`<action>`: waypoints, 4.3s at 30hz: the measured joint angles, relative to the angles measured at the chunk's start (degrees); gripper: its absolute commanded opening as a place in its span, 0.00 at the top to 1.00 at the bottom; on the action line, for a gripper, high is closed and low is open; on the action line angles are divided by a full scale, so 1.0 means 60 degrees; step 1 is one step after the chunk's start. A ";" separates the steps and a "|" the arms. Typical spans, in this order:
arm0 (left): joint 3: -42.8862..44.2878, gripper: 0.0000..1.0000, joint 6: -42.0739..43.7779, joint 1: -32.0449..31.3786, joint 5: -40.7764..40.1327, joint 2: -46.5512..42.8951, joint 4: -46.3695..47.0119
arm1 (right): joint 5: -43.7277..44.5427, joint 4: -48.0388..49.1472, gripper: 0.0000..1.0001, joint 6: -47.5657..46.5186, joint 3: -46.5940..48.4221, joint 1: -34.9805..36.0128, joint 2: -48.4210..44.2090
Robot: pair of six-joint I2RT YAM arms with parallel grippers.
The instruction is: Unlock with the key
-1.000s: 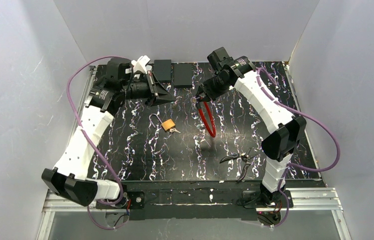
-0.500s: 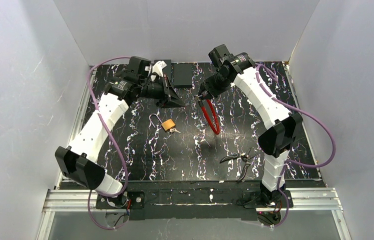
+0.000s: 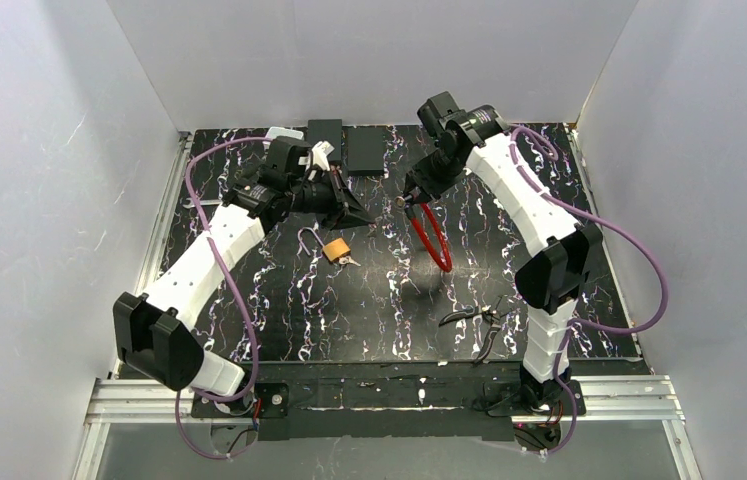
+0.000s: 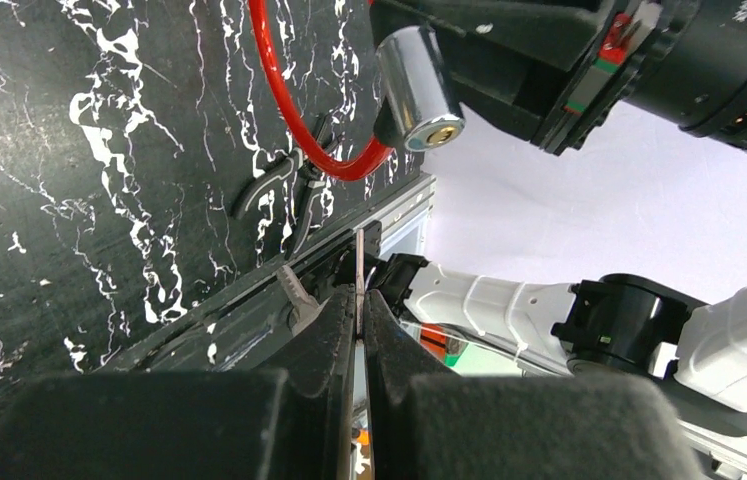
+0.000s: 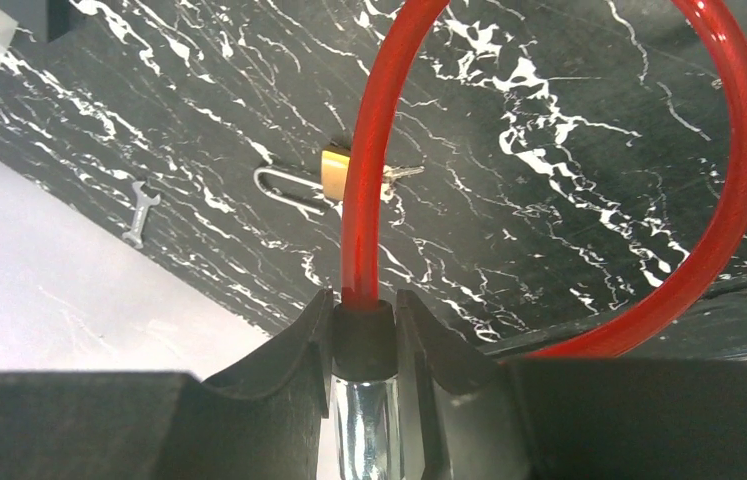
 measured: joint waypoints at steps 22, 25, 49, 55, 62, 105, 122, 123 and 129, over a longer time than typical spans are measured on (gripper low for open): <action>0.0033 1.00 -0.0678 -0.0255 0.0051 0.0528 0.1949 | 0.0044 0.0062 0.99 0.0026 -0.0692 -0.0146 0.0131; 0.0033 1.00 -0.0721 -0.0259 0.0055 0.0576 0.2175 | -0.0051 -0.0113 0.99 0.0044 -0.0280 -0.0335 0.0437; 0.0423 1.00 -0.0444 -0.0612 -0.0215 0.1475 0.2364 | -0.1195 -0.0106 0.99 -0.0142 -0.0157 -0.0794 0.0648; 0.0423 1.00 -0.0361 -0.0641 -0.0277 0.1475 0.2335 | -0.1195 -0.0084 0.99 -0.0233 -0.0288 -0.0794 0.0648; 0.0423 1.00 -0.0262 -0.0641 -0.0390 0.1475 0.2211 | -0.1195 -0.0058 0.99 -0.0321 -0.0408 -0.0794 0.0648; -0.0200 1.00 -0.0007 -0.0648 -0.0710 0.0973 0.1854 | -0.1381 0.0488 0.99 -0.0404 -0.0962 -0.0455 0.0750; -0.0124 1.00 -0.0157 -0.0648 -0.0878 0.1096 0.1843 | -0.1483 0.0583 0.99 -0.0463 -0.1104 -0.0426 0.0750; -0.0124 1.00 -0.0168 -0.0648 -0.0882 0.1129 0.1840 | -0.1483 0.0605 0.99 -0.0463 -0.1104 -0.0426 0.0750; -0.0124 1.00 -0.0208 -0.0648 -0.0925 0.1198 0.1840 | -0.1483 0.0641 0.99 -0.0463 -0.1104 -0.0426 0.0750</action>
